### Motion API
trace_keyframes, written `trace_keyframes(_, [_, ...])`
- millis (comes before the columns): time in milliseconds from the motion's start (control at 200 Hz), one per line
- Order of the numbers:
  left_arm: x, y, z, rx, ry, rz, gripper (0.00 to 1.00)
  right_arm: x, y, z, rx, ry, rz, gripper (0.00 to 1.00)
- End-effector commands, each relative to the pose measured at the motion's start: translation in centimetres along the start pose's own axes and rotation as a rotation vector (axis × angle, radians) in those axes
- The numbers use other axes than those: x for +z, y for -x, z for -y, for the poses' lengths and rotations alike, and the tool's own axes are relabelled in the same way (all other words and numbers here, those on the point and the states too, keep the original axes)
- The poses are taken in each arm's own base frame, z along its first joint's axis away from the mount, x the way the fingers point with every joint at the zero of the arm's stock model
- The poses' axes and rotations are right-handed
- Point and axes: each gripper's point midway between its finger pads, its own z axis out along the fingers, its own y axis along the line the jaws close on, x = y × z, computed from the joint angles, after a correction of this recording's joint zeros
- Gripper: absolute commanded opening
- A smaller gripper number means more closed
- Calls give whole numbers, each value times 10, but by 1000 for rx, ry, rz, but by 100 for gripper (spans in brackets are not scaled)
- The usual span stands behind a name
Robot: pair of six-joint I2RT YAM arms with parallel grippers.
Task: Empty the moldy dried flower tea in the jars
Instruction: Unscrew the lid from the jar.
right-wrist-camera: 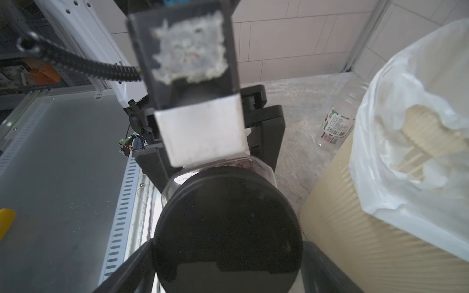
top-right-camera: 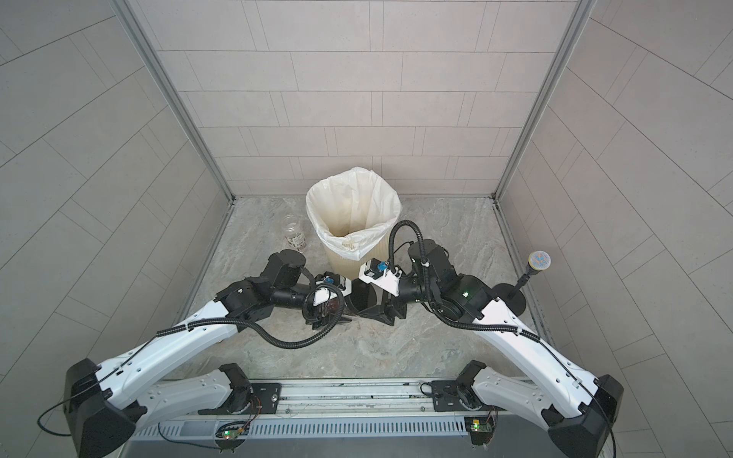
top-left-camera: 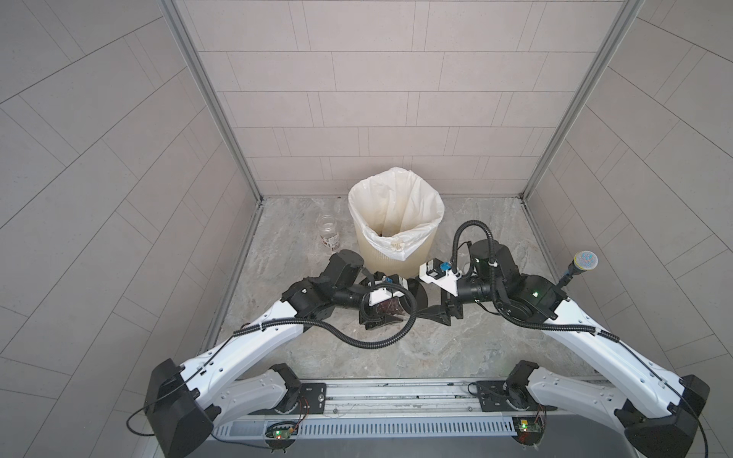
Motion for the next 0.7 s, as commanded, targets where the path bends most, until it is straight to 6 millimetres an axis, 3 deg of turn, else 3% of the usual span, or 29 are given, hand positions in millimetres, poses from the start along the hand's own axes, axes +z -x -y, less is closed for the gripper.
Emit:
trace_keyframes(0, [-10, 21, -3, -20, 8, 62, 66, -4, 6, 6, -167, -50, 14, 95])
trace_keyframes(60, [-10, 20, -6, -10, 27, 57, 66, -6, 8, 6, -136, -59, 18, 100])
trace_keyframes(345, [-6, 2, -28, 25, 154, 0, 66, -13, 33, 9, 158, -53, 60, 100])
trace_keyframes(510, [-10, 7, -34, 42, 201, 34, 65, -6, 21, 24, 378, -110, -20, 100])
trace_keyframes(695, [-10, 11, -36, 45, 208, 45, 65, 7, 13, 29, 462, -100, -50, 100])
